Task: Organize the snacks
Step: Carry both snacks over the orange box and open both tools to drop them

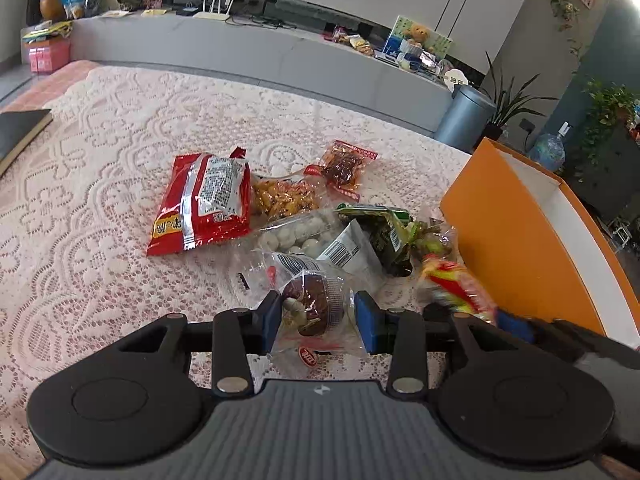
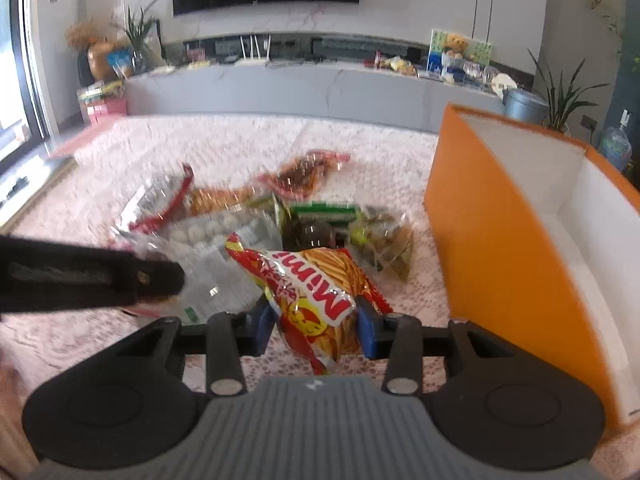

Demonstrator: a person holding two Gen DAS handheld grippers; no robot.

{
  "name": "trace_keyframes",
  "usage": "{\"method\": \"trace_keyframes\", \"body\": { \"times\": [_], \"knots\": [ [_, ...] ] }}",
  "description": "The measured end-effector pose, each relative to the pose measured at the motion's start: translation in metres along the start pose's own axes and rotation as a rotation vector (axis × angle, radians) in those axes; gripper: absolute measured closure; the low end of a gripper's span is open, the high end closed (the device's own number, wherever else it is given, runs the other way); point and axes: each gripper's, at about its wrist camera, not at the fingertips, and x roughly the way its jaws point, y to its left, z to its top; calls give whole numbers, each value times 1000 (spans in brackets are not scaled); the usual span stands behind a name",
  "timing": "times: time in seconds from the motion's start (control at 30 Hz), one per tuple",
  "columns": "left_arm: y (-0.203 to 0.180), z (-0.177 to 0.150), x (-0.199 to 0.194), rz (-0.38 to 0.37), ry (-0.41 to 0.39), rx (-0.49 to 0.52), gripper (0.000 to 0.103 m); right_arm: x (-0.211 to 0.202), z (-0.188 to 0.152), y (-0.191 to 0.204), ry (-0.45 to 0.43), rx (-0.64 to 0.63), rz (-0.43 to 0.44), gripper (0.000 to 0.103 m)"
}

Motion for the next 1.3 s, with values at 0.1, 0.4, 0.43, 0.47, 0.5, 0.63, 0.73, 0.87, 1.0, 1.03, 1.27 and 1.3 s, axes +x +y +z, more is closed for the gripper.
{"method": "trace_keyframes", "body": {
  "times": [0.1,0.4,0.43,0.47,0.5,0.63,0.73,0.87,1.0,1.03,1.27,1.3],
  "knots": [
    [-4,0,-5,2,-8,7,58,-28,3,-4,-48,13,20,64],
    [-47,14,-47,-16,-75,121,59,-108,23,-38,-190,82,-2,64],
    [-56,18,-52,-31,-78,140,59,-116,26,-44,-197,92,-10,64],
    [-65,22,-56,-43,-79,160,58,-123,29,-51,-201,103,-17,64],
    [-74,25,-59,-54,-79,179,58,-129,31,-58,-204,115,-24,64],
    [-115,41,-67,-117,-81,277,58,-151,41,-90,-209,137,-68,64],
    [-145,52,-62,-169,-45,359,58,-161,46,-118,-179,152,-76,64],
    [-185,62,-39,-210,57,467,58,-159,47,-157,-111,172,-70,64],
    [-218,62,-11,-195,134,591,58,-142,49,-185,-13,154,-50,64],
    [-226,60,-4,-189,152,620,58,-137,49,-188,19,142,-54,64],
    [-252,51,44,-179,296,795,59,-99,46,-201,160,2,-46,64],
    [-255,50,50,-187,322,824,58,-93,45,-202,178,-16,-40,64]
  ]
}}
